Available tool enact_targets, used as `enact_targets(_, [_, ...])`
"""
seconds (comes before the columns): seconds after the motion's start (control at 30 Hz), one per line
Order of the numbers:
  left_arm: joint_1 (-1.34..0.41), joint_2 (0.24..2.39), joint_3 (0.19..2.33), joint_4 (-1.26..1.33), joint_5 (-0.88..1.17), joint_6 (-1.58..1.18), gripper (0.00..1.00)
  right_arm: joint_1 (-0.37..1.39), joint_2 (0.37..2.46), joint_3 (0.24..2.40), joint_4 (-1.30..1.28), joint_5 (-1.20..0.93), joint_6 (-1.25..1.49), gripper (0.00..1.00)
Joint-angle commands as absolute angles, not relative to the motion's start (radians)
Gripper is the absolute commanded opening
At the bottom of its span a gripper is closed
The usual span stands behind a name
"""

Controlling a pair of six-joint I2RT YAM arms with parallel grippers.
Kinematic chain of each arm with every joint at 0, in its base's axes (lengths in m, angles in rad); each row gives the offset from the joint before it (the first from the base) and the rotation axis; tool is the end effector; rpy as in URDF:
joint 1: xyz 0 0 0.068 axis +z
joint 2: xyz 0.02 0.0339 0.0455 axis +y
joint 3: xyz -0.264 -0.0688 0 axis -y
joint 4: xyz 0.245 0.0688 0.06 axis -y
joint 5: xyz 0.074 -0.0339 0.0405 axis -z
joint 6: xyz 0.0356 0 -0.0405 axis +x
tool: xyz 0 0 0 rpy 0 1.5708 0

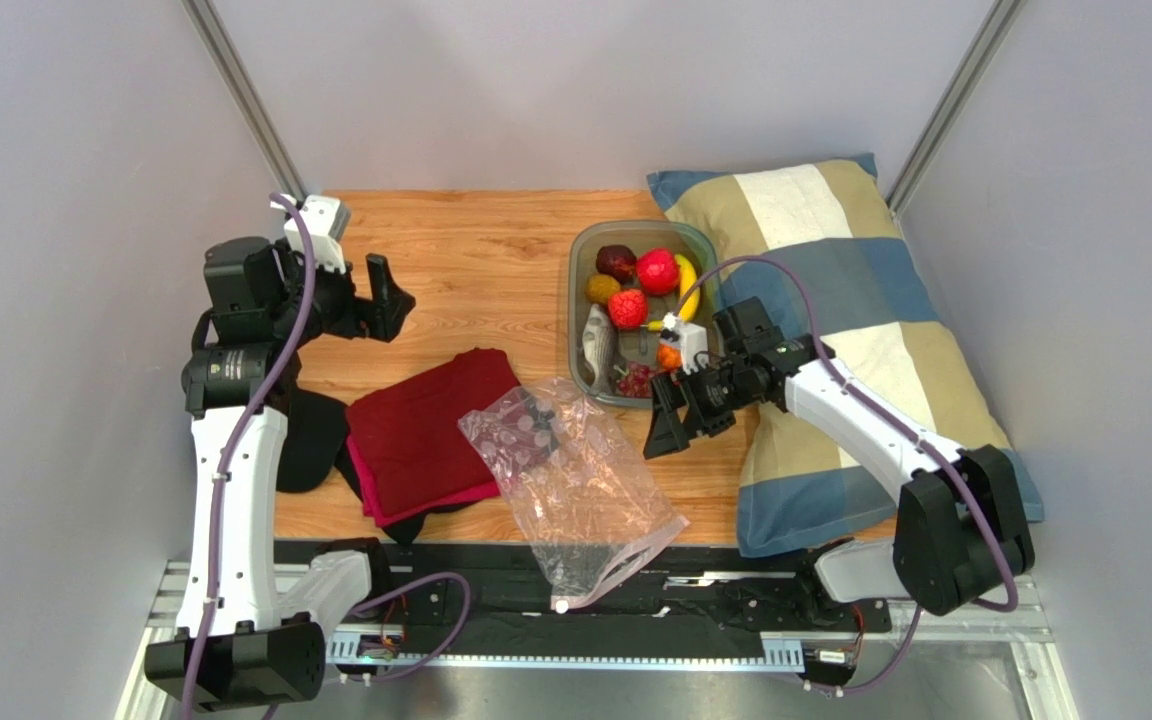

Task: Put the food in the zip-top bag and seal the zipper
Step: Pick up the zipper food storage bag at the center of the board.

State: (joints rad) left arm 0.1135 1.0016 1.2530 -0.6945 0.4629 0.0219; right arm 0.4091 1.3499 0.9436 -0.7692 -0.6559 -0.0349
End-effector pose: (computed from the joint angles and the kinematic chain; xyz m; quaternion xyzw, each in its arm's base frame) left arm 0.1963 0.0064 0.4096 0.0848 0.8274 -0.1582 0.5321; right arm 0.2210 0.1195 0.2350 -0.2661 0.8916 0.3449 0.1239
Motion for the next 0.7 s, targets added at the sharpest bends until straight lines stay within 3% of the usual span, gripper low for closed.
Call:
enact_targets(0.0, [0.115, 0.982, 1.229, -0.637, 0.495, 0.005, 0.99, 0.471, 1.384, 0.901, -0.66, -0.686, 0.029, 0.91])
enact_targets(0.17, [0.115, 0.969, 1.203, -0.612, 0.52, 0.008, 0.99, 0.531, 1.41, 0.851, -0.601, -0.68, 0.038, 0.87])
enact_targets(0.27, [0.115, 0.974, 1.2, -0.617, 0.54, 0.015, 0.99, 0.537, 1.456, 0.86, -0.6, -0.698, 0.04, 0.78])
enact_targets(0.3, [0.115, 0.976, 1.198, -0.623, 0.548, 0.02, 0.99, 0.537, 1.466, 0.868, -0.604, -0.709, 0.04, 0.62])
enact_targets(0.37, [0.1, 0.976, 1.2, -0.638, 0.564, 0.047, 0.99, 0.537, 1.491, 0.899, -0.621, -0.755, 0.038, 0.44])
enact_targets(0.4, [0.091, 0.974, 1.2, -0.658, 0.566, 0.066, 0.99, 0.537, 1.496, 0.91, -0.629, -0.794, 0.037, 0.2])
enact_targets(0.43, [0.08, 0.971, 1.201, -0.672, 0.565, 0.105, 0.99, 0.537, 1.496, 0.922, -0.635, -0.813, 0.037, 0.05])
enact_targets(0.47, [0.065, 0.968, 1.204, -0.686, 0.563, 0.124, 0.99, 0.537, 1.497, 0.948, -0.652, -0.831, 0.041, 0.0])
enact_targets(0.67, [-0.075, 0.92, 1.235, -0.836, 0.535, 0.294, 0.97, 0.54, 1.47, 1.061, -0.658, -0.946, 0.113, 0.0])
